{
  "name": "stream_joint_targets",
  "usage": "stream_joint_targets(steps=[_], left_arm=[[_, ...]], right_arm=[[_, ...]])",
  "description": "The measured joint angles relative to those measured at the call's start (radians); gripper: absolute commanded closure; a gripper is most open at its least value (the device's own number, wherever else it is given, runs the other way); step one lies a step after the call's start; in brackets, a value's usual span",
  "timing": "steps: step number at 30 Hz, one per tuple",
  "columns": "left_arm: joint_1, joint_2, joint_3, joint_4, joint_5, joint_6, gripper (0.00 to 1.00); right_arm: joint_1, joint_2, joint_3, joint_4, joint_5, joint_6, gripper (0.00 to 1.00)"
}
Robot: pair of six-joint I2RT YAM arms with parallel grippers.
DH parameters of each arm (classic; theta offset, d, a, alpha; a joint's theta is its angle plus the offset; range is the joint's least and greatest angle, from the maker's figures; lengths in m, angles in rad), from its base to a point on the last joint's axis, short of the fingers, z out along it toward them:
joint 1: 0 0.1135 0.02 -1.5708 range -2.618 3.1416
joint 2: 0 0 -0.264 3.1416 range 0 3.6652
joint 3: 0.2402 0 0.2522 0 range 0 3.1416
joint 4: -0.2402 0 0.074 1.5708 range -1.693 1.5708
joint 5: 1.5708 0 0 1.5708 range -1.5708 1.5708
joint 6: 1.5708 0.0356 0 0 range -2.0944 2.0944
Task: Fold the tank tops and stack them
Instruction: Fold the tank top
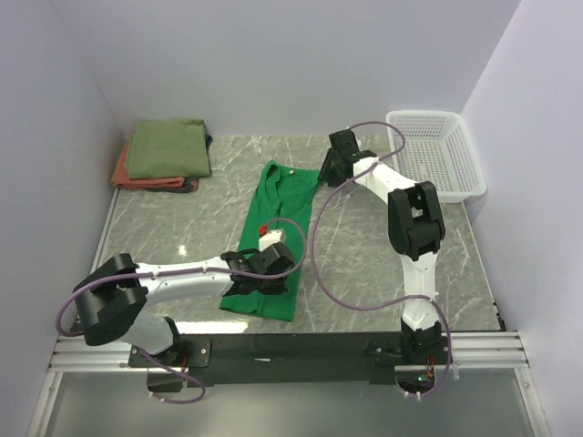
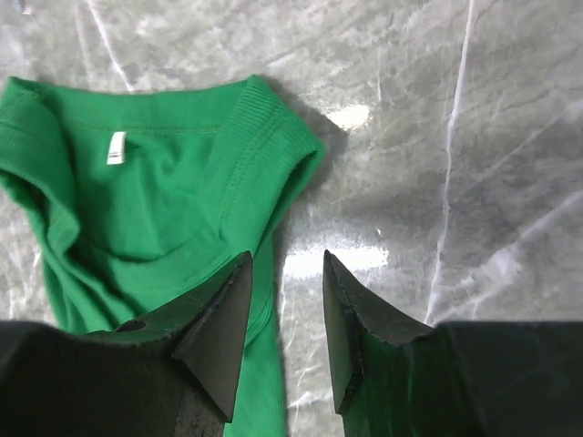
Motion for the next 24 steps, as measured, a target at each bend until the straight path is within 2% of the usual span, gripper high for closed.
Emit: stream_joint_targets(steps=[4,9,24], left_arm=[[0.001,0.02,0.0,0.02,0.022,0.005,0.99],[0.002,0.04,0.0,0.034,0.036,0.018,1.0],[0.005,0.072,0.0,0.042,0.048,0.03,1.0]], right_arm=[[-0.001,0.024,0.002,0.01,-0.007,0.022,0.52],[-0.005,0.038,0.002,0.059,-0.008,0.046,0.52],[-0.006,0.112,0.072,0.074,-0.01,0.058,0.59]])
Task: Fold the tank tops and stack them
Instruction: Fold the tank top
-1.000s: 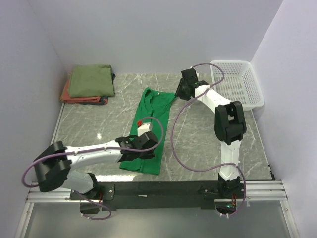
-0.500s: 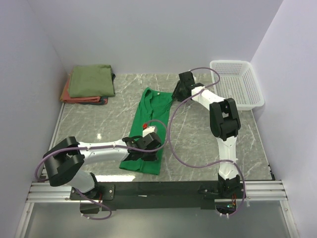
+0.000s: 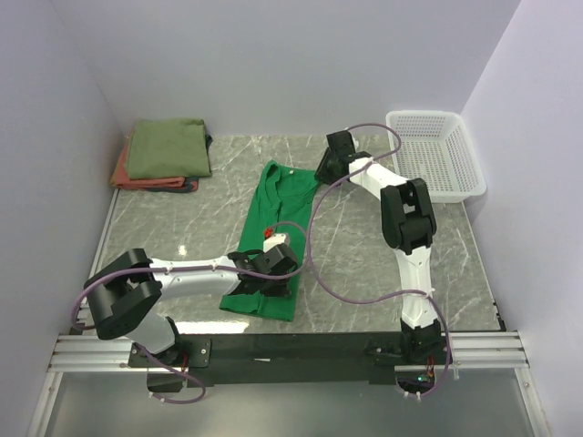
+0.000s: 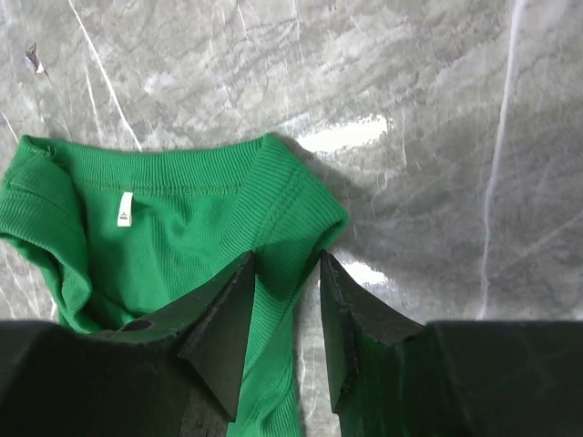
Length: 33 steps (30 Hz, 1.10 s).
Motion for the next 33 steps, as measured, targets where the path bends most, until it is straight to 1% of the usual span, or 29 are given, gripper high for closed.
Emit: stream_joint_targets(steps=[3,5,8,11,18,20,24,25,26,27,29,30,33], left_arm=[[0.0,0.015,0.0,0.001,0.01,0.002,0.99],[0.0,0.027,-0.002,0.003,0.015,0.003,0.99],[0.001,0.029,-0.003,0.01,0.019,0.008,0.99],[0.002,0.03,-0.005,0.016,0.024,0.017,0.99],[0.004,0.03,-0.011,0.038,0.043,0.035,0.99],[0.005,0.03,-0.017,0.051,0.05,0.04,0.99],[0.006,0.029,-0.025,0.07,0.062,0.043,0.99],[0.006,0.029,-0.026,0.074,0.066,0.043,1.0],[0.006,0.027,-0.027,0.075,0.068,0.043,0.99],[0.006,0.026,-0.028,0.076,0.069,0.043,0.99],[0.006,0.023,-0.033,0.077,0.073,0.043,0.99],[0.006,0.02,-0.035,0.078,0.075,0.043,0.99],[0.006,0.016,-0.04,0.078,0.079,0.043,0.99]], right_arm=[[0.0,0.006,0.003,0.0,0.004,-0.001,0.65],[0.0,0.013,0.015,-0.011,0.011,-0.004,0.74],[0.002,0.027,0.05,-0.032,0.03,-0.014,0.82],[0.007,0.029,0.084,-0.065,0.06,-0.032,0.84],[0.038,0.04,0.208,-0.174,0.169,-0.107,0.85],[0.056,0.059,0.26,-0.212,0.205,-0.137,0.84],[0.097,0.126,0.37,-0.275,0.271,-0.191,0.78],[0.106,0.147,0.398,-0.293,0.29,-0.201,0.74],[0.113,0.165,0.421,-0.305,0.304,-0.209,0.73],[0.121,0.187,0.442,-0.317,0.321,-0.22,0.67],[0.137,0.22,0.463,-0.346,0.353,-0.237,0.62],[0.143,0.231,0.467,-0.357,0.367,-0.245,0.58],[0.154,0.243,0.463,-0.383,0.4,-0.264,0.52]])
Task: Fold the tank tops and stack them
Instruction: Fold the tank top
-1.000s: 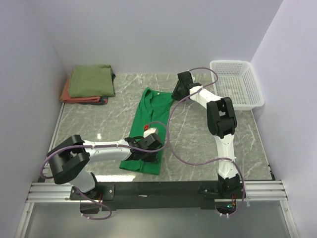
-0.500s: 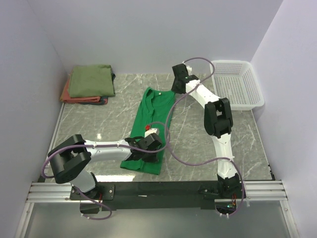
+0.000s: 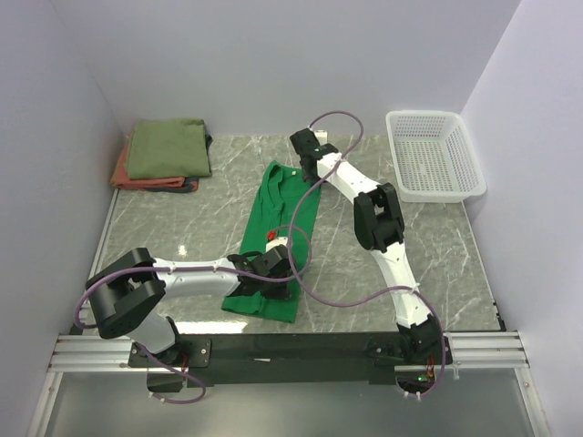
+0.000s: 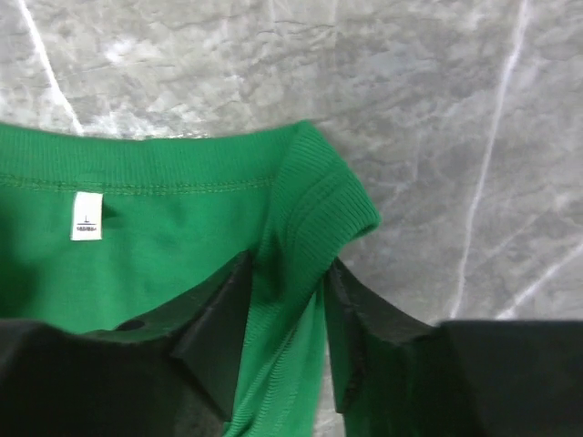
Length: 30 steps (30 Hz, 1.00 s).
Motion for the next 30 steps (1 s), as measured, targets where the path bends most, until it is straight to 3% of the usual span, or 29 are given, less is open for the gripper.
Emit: stream_joint_targets(steps=[10,21,26,30], left_arm=[[0.0,-0.011,-0.004,-0.011,0.006,0.0,0.99],[0.0,-0.026,-0.01,-0.035,0.006,0.0,0.99],[0.0,-0.034,-0.016,-0.035,0.006,0.0,0.99],[0.0,-0.041,-0.02,-0.036,0.006,0.0,0.99]], right_arm=[[0.001,-0.012,-0.05,0.059,0.036,-0.009,0.51],[0.001,-0.188,-0.287,0.168,0.018,0.041,0.44],[-0.002,-0.232,-0.285,0.221,0.01,0.059,0.48],[-0.011,-0.24,-0.319,0.258,0.0,0.087,0.59]])
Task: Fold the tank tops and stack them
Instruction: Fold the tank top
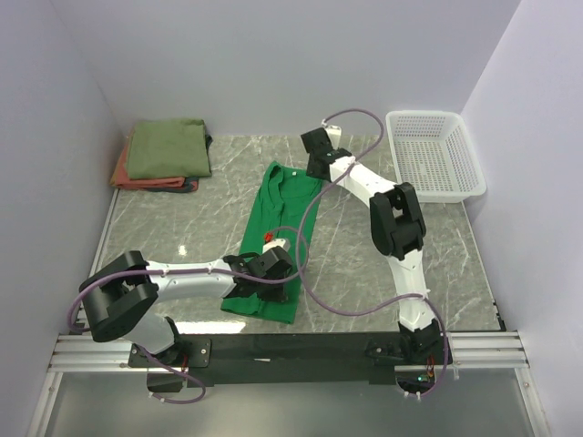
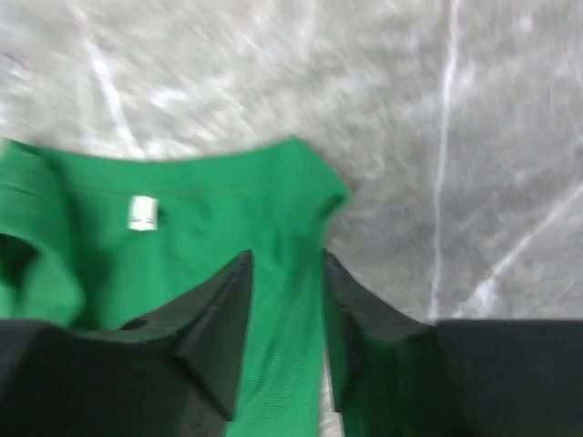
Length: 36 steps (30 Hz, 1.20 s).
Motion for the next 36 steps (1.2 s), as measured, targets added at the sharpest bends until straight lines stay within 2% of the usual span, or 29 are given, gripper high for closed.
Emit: stream_joint_targets(steps=[7,9,12,36], left_arm=[[0.0,-0.003,-0.003,-0.006,0.0,0.007,0.99],[0.0,-0.003,-0.006,-0.005,0.0,0.007,0.99],[0.0,-0.004,-0.007,-0.005,0.0,0.007,0.99],[0.002,-0.016,-0.007,-0.021,0.0,0.008,0.99]], right_arm=[[-0.06,-0.122,-0.3,0.11,-0.042,0.07,0.67],[-0.08,-0.147,-0.329,0.123,-0.053,0.085,0.72],[-0.108,-0.151,-0.316,0.148,-0.063,0.102,0.79],[-0.117,0.024,-0.091,0.179,-0.283,0.168,0.83]])
